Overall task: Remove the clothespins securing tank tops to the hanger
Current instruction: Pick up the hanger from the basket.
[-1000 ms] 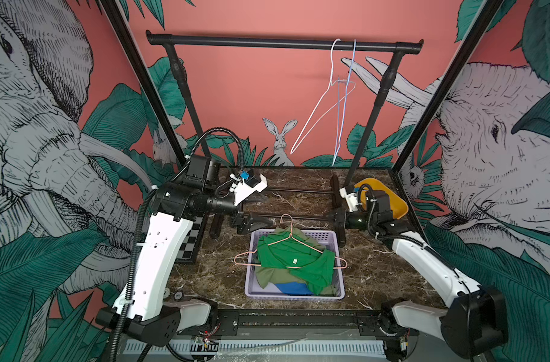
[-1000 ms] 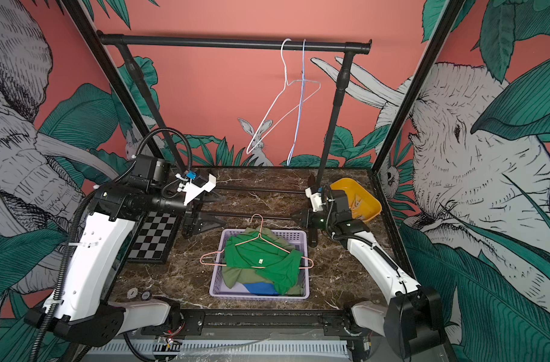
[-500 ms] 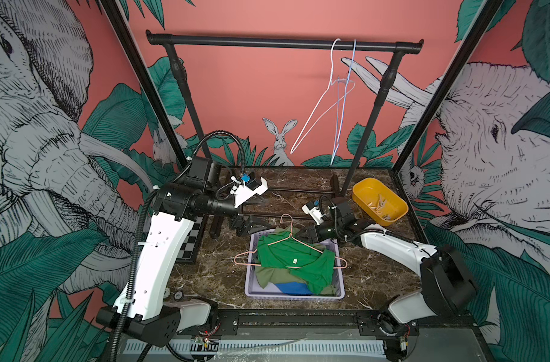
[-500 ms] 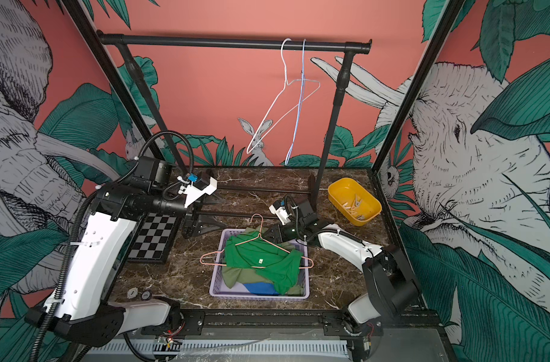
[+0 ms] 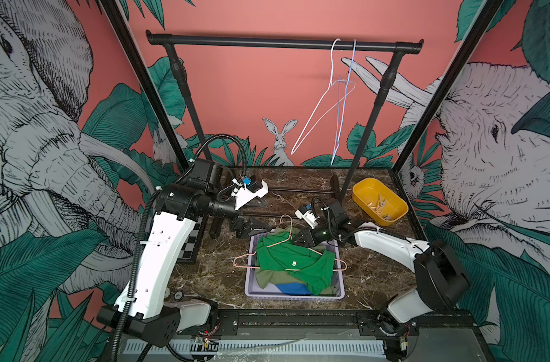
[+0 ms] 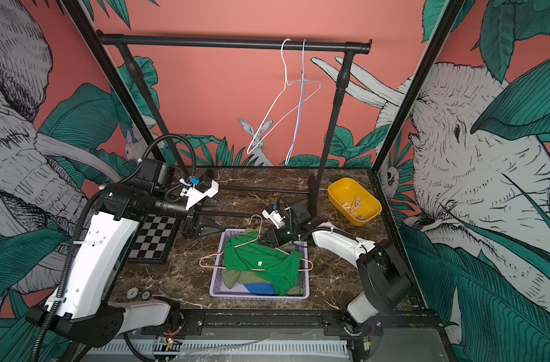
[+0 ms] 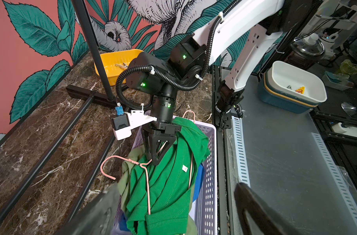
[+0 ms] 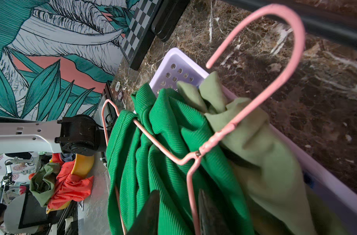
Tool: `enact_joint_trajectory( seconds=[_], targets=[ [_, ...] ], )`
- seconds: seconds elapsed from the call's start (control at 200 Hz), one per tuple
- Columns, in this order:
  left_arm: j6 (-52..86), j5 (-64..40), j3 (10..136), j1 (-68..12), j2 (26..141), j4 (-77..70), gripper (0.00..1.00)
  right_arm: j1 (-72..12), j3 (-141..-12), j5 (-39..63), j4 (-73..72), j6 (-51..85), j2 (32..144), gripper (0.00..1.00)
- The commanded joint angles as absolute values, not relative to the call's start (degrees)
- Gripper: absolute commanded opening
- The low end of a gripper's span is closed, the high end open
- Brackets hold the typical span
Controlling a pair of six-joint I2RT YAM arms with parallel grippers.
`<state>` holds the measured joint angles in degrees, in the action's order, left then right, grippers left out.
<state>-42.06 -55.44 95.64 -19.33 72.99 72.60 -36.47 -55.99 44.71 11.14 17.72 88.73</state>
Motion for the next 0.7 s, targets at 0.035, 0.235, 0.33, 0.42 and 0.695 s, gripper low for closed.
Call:
enact_joint_trajectory(
  seconds=[0.035,0.235,0.33,0.42,0.695],
  targets=[
    [-43.44,-56.54,95.47,-19.17,71.82,73.95,0.9,-37.0,-59.33,46.07,15.09,13.39,90.92,0.31],
    [-42.81,-57.02,94.93,-19.17,71.53,73.34,0.9,-37.0,-61.37,46.93,15.74,12.31,94.57,0.24],
    [-42.72,-56.96,94.48,-19.21,71.41,73.1,0.9,-36.94,-61.93,47.69,15.56,12.16,95.64,0.2],
    [-42.56,-57.28,94.22,-19.21,71.44,72.83,0.9,-37.0,-62.77,48.33,15.59,11.99,96.69,0.14],
    [-42.54,-56.96,94.22,-19.2,71.08,72.6,0.9,-37.0,-64.01,46.44,18.92,10.79,94.1,0.01]
  ],
)
